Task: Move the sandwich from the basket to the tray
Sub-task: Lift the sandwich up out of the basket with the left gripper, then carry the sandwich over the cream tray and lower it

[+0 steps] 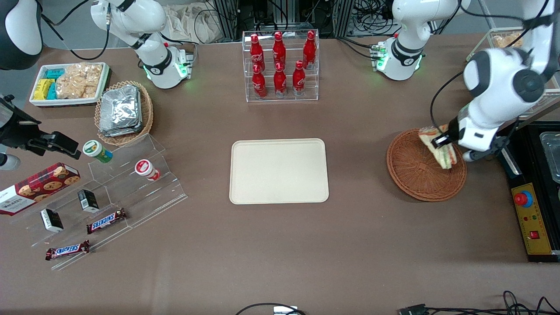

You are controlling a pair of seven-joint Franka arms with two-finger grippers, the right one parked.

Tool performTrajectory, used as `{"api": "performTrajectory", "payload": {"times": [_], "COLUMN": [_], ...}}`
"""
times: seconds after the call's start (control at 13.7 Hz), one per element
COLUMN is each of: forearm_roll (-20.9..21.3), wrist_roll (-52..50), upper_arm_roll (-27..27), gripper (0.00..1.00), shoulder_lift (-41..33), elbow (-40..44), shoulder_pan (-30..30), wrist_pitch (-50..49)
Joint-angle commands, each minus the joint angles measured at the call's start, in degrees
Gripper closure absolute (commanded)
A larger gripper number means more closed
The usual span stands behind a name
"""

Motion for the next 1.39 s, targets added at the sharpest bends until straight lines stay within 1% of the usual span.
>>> {"api": "performTrajectory", "payload": {"times": [0.0,0.15,0.22,0.29,0.37,0.51,0.59,0.66,0.73,0.88,0.95,1.02,1.1,1.17,1.32], "forearm_roll": [-0.1,0.0,0.0,0.0,0.3,0.3,0.6,1.6,3.3,8.0,10.0,11.1,12.3,12.7,12.8], "wrist_roll": [3.6,6.3,7.2,6.8,6.4,5.0,3.0,-0.9,-6.1,-17.5,-21.3,-24.2,-26.0,-26.5,-26.5], "upper_arm_roll": [0.1,-0.3,-0.4,-0.5,-0.5,-1.1,-2.7,-5.5,-10.2,-22.3,-27.0,-30.0,-32.1,-33.4,-33.8], "gripper": [1.0,1.0,1.0,1.0,1.0,1.0,0.99,1.0,1.0,0.99,0.99,0.98,0.96,0.96,0.96], "shoulder_lift": [2.3,4.9,6.1,7.2,8.3,8.7,9.5,11.6,13.7,20.0,23.5,26.4,28.2,28.9,29.9], "elbow": [16.2,25.8,29.3,32.3,34.5,35.3,36.0,37.7,39.5,45.1,48.1,50.6,51.2,51.0,49.5], "shoulder_pan": [-0.1,-0.3,-0.5,-2.0,-3.5,-7.4,-9.8,-11.0,-11.3,-11.3,-11.3,-11.4,-11.6,-11.6,-11.8], "wrist_pitch": [-15.4,-23.1,-25.7,-26.8,-27.0,-27.3,-27.3,-27.7,-28.4,-28.8,-29.0,-29.1,-28.8,-28.1,-26.3]}}
